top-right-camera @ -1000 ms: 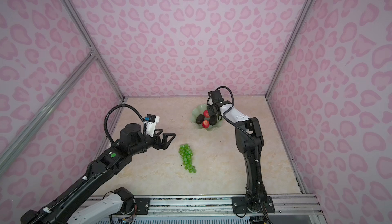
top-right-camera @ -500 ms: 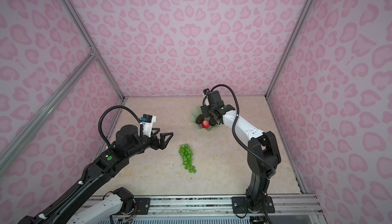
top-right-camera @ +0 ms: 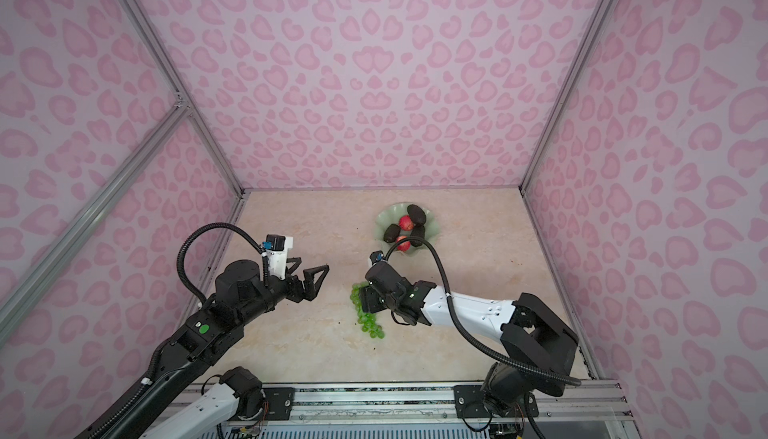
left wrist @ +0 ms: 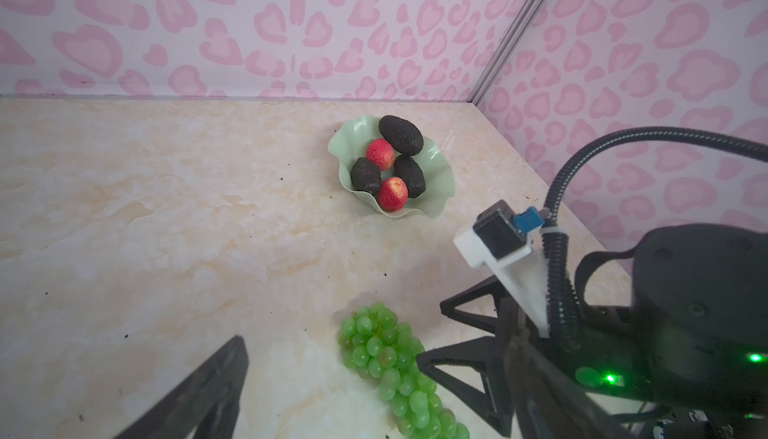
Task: Place and organize the fake fruits in the fruit bowl
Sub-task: 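Move the right gripper to the green grapes and grasp the bunch, then lift the green grapes with the right gripper and lay them on the bowl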
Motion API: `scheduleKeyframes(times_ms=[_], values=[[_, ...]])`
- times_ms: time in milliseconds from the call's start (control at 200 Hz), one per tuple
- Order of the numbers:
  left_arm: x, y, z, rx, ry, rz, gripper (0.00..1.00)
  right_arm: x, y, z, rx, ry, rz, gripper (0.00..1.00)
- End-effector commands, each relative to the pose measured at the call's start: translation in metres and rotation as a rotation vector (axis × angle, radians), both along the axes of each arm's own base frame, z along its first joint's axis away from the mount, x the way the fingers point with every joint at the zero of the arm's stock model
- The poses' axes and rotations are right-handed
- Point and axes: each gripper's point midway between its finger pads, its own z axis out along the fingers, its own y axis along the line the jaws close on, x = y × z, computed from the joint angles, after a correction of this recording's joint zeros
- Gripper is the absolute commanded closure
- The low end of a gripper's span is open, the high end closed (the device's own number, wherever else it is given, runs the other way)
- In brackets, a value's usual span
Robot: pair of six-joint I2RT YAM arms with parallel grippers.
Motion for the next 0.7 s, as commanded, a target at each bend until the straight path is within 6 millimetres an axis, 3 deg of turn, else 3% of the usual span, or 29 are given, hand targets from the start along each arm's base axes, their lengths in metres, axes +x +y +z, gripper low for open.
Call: scheduleKeyframes(times_ms=[0,355,445,510,590,700], values=[[-0.002,0.000,0.003,-0.010,-0.009,-0.006,0.02,0.006,0.007,-0.011,0.031,0.006,-0.087,0.23],[-0.008,0.008,0.006,-0.020,-0.026,0.016,0.02,0.013,0.034,-0.060,-0.007,0.096,-0.069,0.28],[-0.008,0.008,0.006,-0.019,-0.026,0.016,0.03,0.015,0.038,-0.065,0.001,0.095,-0.071,0.38],[-0.008,0.008,0.008,-0.019,-0.030,0.015,0.02,0.017,0.040,-0.064,0.013,0.089,-0.070,0.51],[-0.008,0.009,0.008,-0.016,-0.031,0.018,0.03,0.019,0.043,-0.057,0.033,0.068,-0.062,0.63],[-0.007,0.009,0.008,-0.015,-0.032,0.020,0.02,0.025,0.042,-0.040,0.056,0.019,-0.065,0.73]])
